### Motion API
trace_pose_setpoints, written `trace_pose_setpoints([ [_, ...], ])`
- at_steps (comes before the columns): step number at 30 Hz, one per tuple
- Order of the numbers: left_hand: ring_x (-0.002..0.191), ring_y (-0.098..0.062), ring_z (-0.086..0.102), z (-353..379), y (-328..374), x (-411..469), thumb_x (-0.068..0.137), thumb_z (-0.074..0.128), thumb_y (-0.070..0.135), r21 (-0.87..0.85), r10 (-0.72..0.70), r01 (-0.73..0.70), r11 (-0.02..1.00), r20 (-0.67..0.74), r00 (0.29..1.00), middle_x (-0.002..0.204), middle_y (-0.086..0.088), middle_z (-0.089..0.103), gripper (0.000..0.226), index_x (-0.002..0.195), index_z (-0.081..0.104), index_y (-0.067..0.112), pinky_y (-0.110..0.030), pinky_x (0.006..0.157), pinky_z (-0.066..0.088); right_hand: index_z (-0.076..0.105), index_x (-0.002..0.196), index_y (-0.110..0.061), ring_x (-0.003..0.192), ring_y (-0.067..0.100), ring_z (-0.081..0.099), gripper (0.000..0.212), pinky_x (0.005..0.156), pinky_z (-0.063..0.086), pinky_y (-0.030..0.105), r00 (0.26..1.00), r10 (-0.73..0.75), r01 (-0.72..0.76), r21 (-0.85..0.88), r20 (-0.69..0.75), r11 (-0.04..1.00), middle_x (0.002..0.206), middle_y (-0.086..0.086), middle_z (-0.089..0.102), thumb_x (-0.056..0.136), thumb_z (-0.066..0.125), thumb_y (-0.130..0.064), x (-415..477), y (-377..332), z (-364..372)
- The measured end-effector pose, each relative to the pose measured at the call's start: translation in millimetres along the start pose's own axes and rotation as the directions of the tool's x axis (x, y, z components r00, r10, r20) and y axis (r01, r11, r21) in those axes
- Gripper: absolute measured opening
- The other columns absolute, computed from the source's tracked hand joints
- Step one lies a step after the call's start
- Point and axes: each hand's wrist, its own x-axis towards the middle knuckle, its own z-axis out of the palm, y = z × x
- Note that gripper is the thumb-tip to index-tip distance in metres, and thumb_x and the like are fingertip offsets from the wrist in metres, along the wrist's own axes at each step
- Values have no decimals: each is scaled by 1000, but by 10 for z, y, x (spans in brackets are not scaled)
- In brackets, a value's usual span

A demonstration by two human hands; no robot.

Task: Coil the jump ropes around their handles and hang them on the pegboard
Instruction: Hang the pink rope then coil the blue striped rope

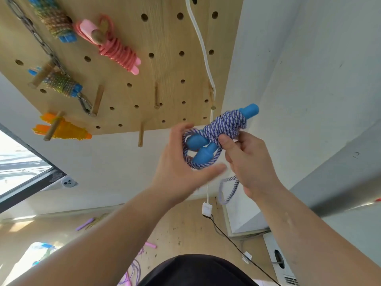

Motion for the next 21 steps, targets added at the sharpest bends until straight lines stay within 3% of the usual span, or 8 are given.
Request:
trace_pose_setpoints([
  [2,110,2,53,58,-29,18,61,92,45,336,160,-150,930,-4,987,124,11,50,91,135,42,33,-16,89,50,61,78,-19,48,8,35,23,52,29,26,998,40,-38,44,-50,998,51,-7,40,97,65,-30,-16,-5,94],
  [6,86,-8,61,-3,8,150,69,88,29,405,192,-124,906,-129,973,98,10,62,55,111,53,25,-36,72,57,63,91,-18,48,7,35,11,51,30,21,996,-41,44,-30,78,999,50,-9,41,99,62,-24,-59,-112,139],
  [8,73,-11,63,-66,42,183,67,84,19,295,112,-79,952,-97,989,83,10,64,44,100,55,22,-35,63,56,64,104,-19,52,14,31,7,50,29,23,970,-88,101,-46,228,994,53,-2,38,102,59,-22,-49,-179,59],
  [11,59,-16,55,-198,172,214,63,76,5,-210,-192,220,953,146,970,74,0,61,36,94,59,15,-29,51,45,67,119,-27,57,22,25,21,50,25,24,921,-104,122,-23,375,992,59,13,29,101,58,-24,0,-213,-91],
  [15,47,-15,45,-311,174,140,63,74,18,-389,-212,691,609,760,615,73,-10,46,42,98,52,11,-18,40,34,65,101,-18,51,8,32,30,51,33,14,862,-97,48,110,498,993,56,-2,34,82,80,-37,10,-222,-157],
  [17,47,-18,57,-290,135,107,69,77,28,-357,-99,794,492,883,458,77,-15,54,49,104,50,7,-19,39,43,60,95,-9,49,1,46,20,52,40,8,857,-116,35,167,502,985,55,-9,48,83,75,-17,-7,-215,-145],
  [20,62,-37,72,-279,203,127,74,70,38,-259,-196,816,516,892,406,96,-34,66,59,115,51,1,-33,48,59,60,92,-7,48,6,47,9,50,39,13,900,-86,7,182,427,983,54,-13,49,86,62,-13,-31,-174,-95],
  [21,69,-41,72,-276,219,137,75,67,41,-230,-310,790,569,830,465,103,-37,66,61,118,53,0,-38,53,61,61,91,-9,48,7,40,10,49,36,16,923,-60,-5,169,379,986,53,-13,45,86,65,-17,-29,-137,-88],
])
